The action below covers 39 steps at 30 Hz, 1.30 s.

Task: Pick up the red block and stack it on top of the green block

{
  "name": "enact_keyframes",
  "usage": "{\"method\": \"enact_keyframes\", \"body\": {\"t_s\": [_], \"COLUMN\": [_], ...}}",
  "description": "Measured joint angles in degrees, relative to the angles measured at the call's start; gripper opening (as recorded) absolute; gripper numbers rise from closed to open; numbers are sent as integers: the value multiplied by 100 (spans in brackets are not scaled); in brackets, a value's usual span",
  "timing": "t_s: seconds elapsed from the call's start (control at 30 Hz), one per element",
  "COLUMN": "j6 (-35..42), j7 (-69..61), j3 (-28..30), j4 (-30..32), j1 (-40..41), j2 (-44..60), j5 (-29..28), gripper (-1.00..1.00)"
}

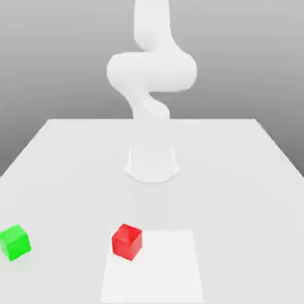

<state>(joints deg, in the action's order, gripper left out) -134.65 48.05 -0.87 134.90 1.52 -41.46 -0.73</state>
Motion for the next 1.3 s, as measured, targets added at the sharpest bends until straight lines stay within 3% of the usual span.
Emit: {"method": "enact_keyframes", "body": {"t_s": [0.43, 0.6, 0.83, 0.87, 1.1, 1.3], "j6": [-1749, -2480, -3676, -3785, -3782, -2841], "j7": [1240, 1455, 1530, 1540, 1559, 1474], "j3": [-146, -57, -4, 16, 8, -75], "j4": [1840, 2554, 2492, 2475, 2476, 2633], "j1": [731, 848, 824, 807, 815, 871], "j2": [2757, 3865, 5300, 5428, 5420, 4319], "j5": [-277, -4, -10, -24, -44, 75], "gripper": [0, 0, 0, -100, -100, -100]}}
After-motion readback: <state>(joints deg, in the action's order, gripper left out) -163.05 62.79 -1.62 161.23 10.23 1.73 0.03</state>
